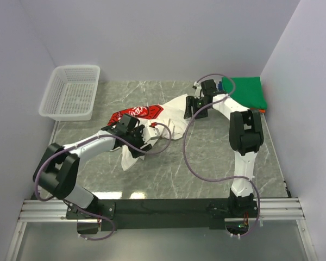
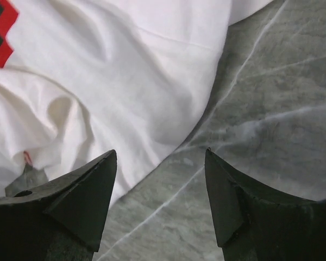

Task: Fold and stack the t-shirts
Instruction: Flatten the tshirt out

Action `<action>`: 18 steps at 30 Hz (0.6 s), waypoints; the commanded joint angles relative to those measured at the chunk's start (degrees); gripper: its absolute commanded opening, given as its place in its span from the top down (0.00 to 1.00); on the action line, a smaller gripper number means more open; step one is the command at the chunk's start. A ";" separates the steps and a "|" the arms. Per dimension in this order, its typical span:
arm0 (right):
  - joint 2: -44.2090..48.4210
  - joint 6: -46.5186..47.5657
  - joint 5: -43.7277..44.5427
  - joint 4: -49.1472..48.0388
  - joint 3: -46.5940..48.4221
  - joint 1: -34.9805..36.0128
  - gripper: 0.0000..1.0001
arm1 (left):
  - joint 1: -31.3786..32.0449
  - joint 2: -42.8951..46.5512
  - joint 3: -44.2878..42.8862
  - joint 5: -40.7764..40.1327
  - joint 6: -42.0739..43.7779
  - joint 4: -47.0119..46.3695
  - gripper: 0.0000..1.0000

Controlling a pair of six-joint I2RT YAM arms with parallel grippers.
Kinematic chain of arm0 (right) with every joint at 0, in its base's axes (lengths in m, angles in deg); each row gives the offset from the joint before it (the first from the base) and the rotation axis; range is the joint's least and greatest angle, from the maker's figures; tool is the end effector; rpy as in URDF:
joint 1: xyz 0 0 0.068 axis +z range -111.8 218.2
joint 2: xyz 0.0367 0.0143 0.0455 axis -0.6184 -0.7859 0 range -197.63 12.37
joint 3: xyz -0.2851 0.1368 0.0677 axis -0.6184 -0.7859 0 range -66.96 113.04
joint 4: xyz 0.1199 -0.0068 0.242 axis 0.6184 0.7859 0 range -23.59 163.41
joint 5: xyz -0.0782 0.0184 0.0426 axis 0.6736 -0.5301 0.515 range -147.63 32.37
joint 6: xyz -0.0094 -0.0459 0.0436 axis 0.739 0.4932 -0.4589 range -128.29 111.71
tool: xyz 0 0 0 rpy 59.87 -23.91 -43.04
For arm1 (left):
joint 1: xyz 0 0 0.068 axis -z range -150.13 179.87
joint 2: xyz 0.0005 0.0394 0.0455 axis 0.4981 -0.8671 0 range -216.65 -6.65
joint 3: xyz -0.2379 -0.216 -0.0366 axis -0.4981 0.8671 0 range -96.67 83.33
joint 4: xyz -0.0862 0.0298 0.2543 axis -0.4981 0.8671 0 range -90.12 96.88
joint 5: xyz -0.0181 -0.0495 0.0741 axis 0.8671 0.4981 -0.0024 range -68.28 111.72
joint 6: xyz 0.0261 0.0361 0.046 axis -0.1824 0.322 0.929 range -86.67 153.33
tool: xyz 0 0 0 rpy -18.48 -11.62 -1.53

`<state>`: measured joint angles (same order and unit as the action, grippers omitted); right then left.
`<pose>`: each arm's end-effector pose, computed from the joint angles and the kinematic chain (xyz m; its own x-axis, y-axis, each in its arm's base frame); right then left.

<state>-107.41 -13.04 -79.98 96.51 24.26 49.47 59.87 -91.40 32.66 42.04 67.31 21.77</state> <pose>0.4782 0.1146 0.2165 -0.8658 -0.0944 -0.4913 -0.3040 0.8792 0.3667 0.2536 -0.1664 0.2355 -0.2390 0.7431 -0.6250 0.9295 0.3613 0.0741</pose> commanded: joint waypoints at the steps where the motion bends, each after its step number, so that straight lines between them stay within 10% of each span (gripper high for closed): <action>1: -2.37 -3.42 3.18 -2.68 3.70 0.86 0.27 | 1.20 -2.95 -1.53 -5.98 1.44 -6.76 0.27; 10: -9.93 -6.84 0.21 -0.67 9.75 1.83 0.41 | 2.43 -13.32 -9.18 -4.50 -1.02 -8.00 0.30; 18: -10.47 -6.94 -5.25 1.97 11.09 1.57 0.98 | 3.40 -18.43 -10.32 -2.65 -3.30 -5.73 0.40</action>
<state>-118.47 -19.69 -82.14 96.91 34.73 50.80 62.89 -108.54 23.78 37.86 65.38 14.67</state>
